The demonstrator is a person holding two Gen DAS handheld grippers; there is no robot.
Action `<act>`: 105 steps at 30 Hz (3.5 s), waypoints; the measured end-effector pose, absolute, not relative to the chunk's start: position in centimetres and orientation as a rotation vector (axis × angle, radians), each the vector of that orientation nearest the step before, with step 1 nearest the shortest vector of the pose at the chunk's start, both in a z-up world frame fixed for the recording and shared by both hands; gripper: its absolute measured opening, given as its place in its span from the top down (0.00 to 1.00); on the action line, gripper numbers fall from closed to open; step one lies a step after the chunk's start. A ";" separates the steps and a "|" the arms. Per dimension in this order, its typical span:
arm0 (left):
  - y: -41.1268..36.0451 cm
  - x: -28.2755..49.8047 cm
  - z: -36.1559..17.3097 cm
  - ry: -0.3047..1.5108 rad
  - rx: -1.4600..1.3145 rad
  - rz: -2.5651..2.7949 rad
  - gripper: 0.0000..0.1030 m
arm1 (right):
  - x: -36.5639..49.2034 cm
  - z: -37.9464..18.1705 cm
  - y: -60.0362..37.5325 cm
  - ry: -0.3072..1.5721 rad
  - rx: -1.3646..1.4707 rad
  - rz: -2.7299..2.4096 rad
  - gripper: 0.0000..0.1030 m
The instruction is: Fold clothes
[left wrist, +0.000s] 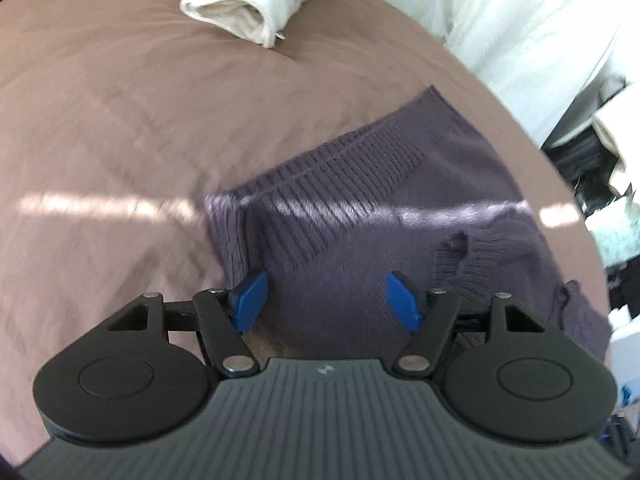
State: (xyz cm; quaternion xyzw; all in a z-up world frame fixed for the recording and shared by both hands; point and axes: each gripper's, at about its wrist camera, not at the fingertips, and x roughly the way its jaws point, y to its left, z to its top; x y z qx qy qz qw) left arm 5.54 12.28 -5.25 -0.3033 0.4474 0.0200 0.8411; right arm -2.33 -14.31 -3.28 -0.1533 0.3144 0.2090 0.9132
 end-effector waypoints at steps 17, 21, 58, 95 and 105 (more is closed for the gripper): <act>12.8 9.4 -9.3 0.834 -0.757 -0.034 0.14 | -2.9 -4.3 -11.2 0.707 -0.403 0.444 0.31; 10.4 9.8 -9.1 0.856 -0.743 -0.143 0.89 | -3.0 -3.6 -13.3 0.688 -0.356 0.390 0.31; -14.7 3.5 -5.3 0.931 -0.571 -0.954 0.92 | -8.5 -2.7 -36.8 0.751 0.426 0.402 0.31; -19.2 -4.7 -4.1 0.951 -0.085 -1.073 0.84 | 1.1 0.3 -43.5 0.808 0.243 0.151 0.31; -18.4 -2.6 -1.9 0.977 -0.189 -1.123 0.65 | 9.9 -0.4 -46.8 0.752 0.169 -0.153 0.47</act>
